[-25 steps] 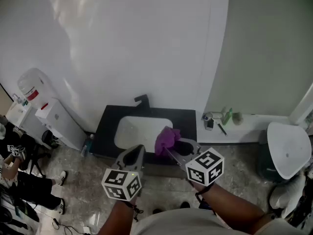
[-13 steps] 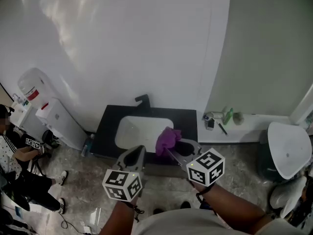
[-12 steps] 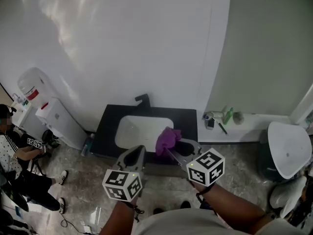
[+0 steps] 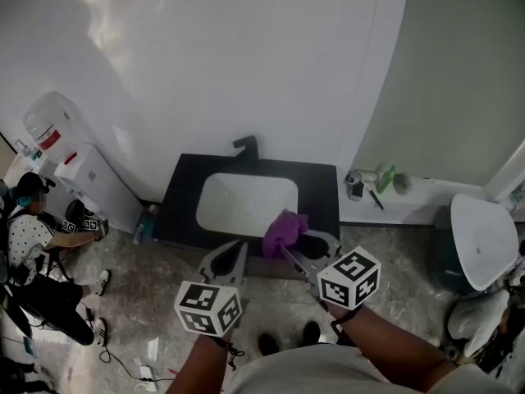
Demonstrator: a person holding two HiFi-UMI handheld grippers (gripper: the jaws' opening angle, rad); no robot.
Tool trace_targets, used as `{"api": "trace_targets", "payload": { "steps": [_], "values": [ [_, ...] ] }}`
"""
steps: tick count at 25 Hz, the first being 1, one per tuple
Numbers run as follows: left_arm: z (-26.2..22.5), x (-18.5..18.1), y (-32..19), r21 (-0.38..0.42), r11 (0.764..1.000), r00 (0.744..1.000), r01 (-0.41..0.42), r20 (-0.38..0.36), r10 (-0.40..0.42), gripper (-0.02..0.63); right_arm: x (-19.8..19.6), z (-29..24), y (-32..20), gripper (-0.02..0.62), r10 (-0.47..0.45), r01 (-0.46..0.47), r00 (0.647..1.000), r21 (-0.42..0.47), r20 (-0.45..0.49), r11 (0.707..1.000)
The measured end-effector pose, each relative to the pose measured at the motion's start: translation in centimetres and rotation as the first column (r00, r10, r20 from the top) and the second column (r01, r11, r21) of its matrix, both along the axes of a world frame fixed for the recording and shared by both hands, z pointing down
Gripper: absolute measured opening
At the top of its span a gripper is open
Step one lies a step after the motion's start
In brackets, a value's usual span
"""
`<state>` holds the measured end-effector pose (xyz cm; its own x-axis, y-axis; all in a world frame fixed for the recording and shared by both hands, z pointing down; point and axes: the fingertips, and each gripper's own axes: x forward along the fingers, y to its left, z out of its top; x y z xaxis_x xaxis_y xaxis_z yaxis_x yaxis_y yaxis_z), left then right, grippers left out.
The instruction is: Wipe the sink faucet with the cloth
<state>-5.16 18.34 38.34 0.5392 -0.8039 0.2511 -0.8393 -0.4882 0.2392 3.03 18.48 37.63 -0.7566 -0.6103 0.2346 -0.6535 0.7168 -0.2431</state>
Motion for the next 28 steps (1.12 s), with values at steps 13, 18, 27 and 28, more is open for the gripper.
{"api": "trace_targets", "payload": {
  "steps": [13,18,27,28],
  "values": [
    [1.0,-3.1,-5.6,-0.001,1.000,1.000,-0.016,0.024,0.016,0.006,-3.3,1.0,-6.1,0.075,0.011,-0.011,1.000,0.001,0.015,1.000],
    [2.0,-2.6,-13.6,-0.011,1.000,0.998,0.000,0.055,0.001,0.006,-2.3,2.7,-14.8,0.075,0.011,-0.010,0.999,-0.019,0.050,1.000],
    [3.9,-1.0,-27.3,-0.056,0.997,0.998,0.045,0.054,-0.042,0.006,-0.9,4.8,-30.8,0.075,-0.034,0.035,0.999,-0.057,0.027,0.998],
    [4.4,-1.1,-28.3,-0.064,0.997,0.998,0.046,0.052,-0.043,0.006,-1.2,5.3,-32.1,0.075,-0.037,0.038,0.999,-0.062,0.021,0.997]
  ]
}}
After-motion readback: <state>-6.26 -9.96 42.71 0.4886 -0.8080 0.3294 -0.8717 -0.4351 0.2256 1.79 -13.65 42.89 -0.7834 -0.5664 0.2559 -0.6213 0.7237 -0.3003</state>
